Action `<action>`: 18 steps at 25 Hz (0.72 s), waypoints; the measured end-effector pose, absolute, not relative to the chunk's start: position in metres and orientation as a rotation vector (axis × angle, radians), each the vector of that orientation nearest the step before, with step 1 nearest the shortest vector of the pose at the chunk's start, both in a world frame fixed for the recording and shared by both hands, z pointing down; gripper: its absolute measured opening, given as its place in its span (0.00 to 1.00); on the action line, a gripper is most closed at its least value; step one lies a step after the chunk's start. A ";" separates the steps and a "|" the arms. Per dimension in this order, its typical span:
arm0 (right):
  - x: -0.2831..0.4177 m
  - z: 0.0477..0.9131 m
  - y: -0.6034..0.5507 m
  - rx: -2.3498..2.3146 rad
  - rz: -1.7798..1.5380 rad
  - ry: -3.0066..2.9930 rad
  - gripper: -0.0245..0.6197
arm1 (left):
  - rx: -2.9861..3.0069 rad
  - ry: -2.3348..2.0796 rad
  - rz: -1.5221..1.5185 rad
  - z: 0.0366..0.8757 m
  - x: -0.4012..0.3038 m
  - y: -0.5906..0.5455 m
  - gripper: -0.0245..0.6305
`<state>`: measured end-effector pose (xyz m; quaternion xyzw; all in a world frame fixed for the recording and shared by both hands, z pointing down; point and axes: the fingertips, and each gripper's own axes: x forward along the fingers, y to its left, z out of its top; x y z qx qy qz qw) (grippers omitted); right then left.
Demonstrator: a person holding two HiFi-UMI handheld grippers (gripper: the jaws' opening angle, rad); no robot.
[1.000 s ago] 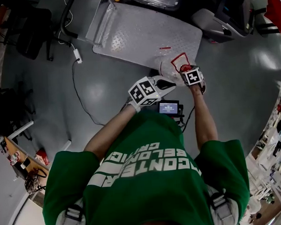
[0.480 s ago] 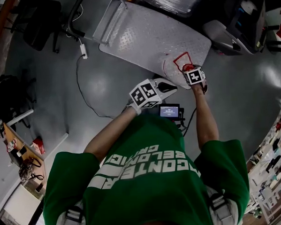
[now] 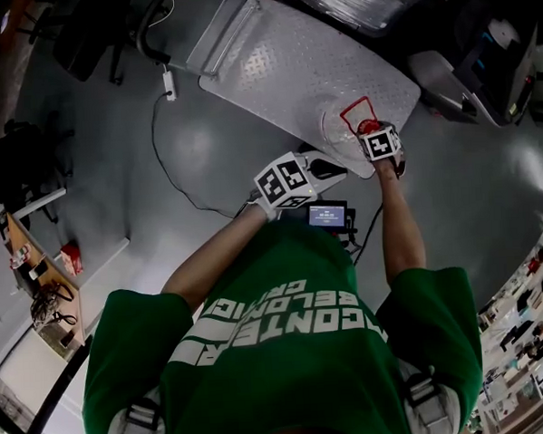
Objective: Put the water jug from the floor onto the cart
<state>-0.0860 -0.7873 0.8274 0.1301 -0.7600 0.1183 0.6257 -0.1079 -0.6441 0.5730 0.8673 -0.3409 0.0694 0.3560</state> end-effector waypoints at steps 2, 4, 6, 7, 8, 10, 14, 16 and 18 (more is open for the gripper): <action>-0.091 0.833 -0.792 0.282 0.265 -1.742 0.50 | 2.224 -0.885 0.178 0.576 -0.111 -0.649 0.05; -0.097 0.838 -0.797 0.267 0.258 -1.749 0.50 | 2.211 -0.887 0.182 0.580 -0.114 -0.654 0.05; -0.102 0.842 -0.802 0.255 0.253 -1.746 0.50 | 2.199 -0.889 0.186 0.583 -0.117 -0.658 0.05; -0.104 0.844 -0.805 0.251 0.250 -1.744 0.50 | 2.194 -0.892 0.186 0.584 -0.119 -0.660 0.05; -0.105 0.847 -0.808 0.248 0.247 -1.743 0.50 | 2.186 -0.897 0.184 0.585 -0.121 -0.663 0.05; -0.108 0.852 -0.811 0.240 0.247 -1.736 0.50 | 2.165 -0.909 0.179 0.588 -0.126 -0.666 0.05; -0.115 0.864 -0.819 0.230 0.231 -1.733 0.50 | 2.138 -0.927 0.178 0.594 -0.133 -0.673 0.05; -0.121 0.870 -0.824 0.227 0.224 -1.739 0.50 | 2.132 -0.936 0.180 0.597 -0.138 -0.679 0.05; -0.126 0.876 -0.825 0.219 0.224 -1.738 0.50 | 2.117 -0.949 0.173 0.599 -0.142 -0.681 0.05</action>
